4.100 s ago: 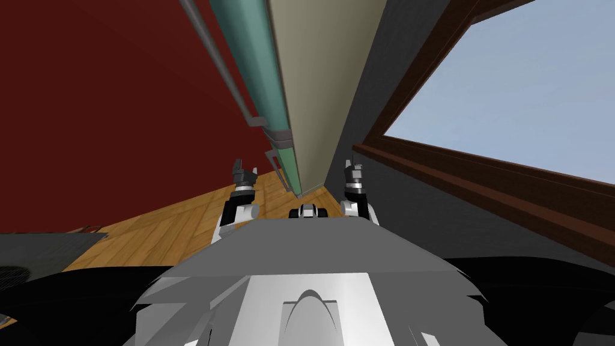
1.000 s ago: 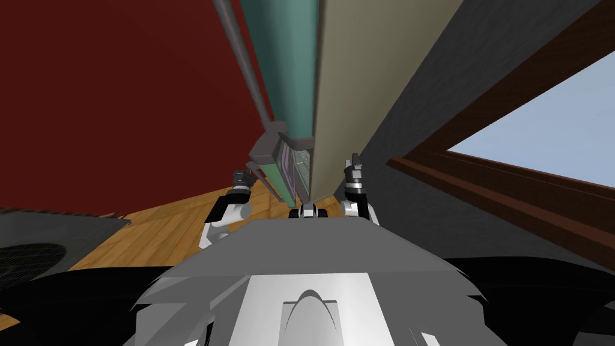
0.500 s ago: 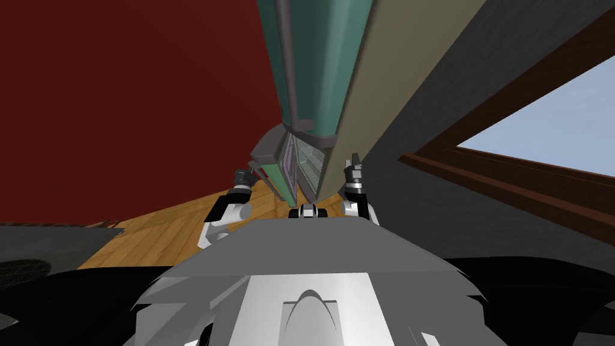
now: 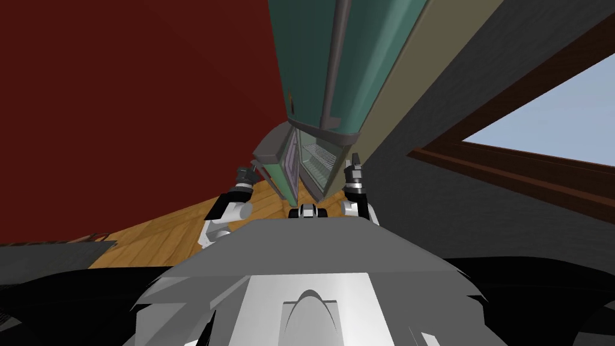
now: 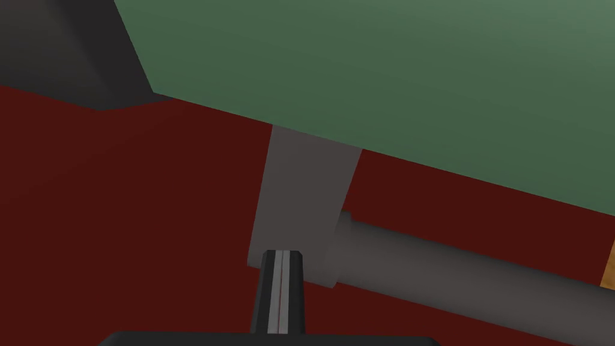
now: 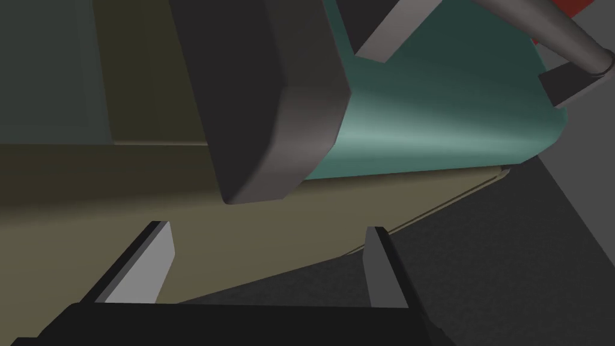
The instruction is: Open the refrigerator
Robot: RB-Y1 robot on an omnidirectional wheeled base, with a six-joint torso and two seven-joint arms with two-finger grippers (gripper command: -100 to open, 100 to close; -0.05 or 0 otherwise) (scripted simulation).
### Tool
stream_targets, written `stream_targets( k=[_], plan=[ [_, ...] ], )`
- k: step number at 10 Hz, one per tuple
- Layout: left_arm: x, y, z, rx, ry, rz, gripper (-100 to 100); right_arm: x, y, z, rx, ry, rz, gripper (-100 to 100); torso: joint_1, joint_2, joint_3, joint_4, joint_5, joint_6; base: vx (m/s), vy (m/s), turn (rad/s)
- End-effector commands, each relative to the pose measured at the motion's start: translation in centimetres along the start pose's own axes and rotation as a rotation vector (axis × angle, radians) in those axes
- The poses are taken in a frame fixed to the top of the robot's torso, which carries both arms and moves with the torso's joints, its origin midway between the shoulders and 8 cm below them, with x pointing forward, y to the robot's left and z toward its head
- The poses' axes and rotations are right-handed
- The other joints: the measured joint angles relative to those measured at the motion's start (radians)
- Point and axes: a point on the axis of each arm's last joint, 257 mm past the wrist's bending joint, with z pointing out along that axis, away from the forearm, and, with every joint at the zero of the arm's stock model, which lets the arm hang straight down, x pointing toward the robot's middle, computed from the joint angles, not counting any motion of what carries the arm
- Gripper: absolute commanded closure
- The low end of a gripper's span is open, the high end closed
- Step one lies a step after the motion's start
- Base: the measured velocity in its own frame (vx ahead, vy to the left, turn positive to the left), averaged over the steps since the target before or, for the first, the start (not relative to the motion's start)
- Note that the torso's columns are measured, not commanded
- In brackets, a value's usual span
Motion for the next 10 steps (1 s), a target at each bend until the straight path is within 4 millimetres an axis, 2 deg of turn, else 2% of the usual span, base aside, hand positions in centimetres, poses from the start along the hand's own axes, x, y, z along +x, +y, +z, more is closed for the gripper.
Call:
stream_targets(
  k=[1,6,8,10],
  plan=[
    [0.2,0.0,-0.4,-0.021,0.006,0.009,-100,0.0,0.0,0.0,0.0,0.0,0.0,0,-0.003,0.001,0.002,-0.002,0.001,-0.003,0.025,0.029,-0.006],
    [0.3,0.2,-1.1,-0.062,0.013,0.023,-100,0.0,0.0,0.0,0.0,0.0,0.001,0,0.012,0.002,0.003,-0.002,0.006,-0.004,0.044,-0.008,-0.008],
    [0.6,0.7,0.9,-0.035,0.016,0.007,-100,0.0,0.0,0.0,0.0,0.0,0.0,0,0.015,0.009,0.007,-0.001,0.007,-0.006,-0.097,0.013,0.141],
    [0.4,1.5,2.3,-0.039,0.013,-0.005,-100,0.0,0.0,0.0,0.0,0.0,0.001,0,0.011,0.005,0.004,-0.001,0.006,-0.004,-0.046,0.008,-0.022]
  ],
)
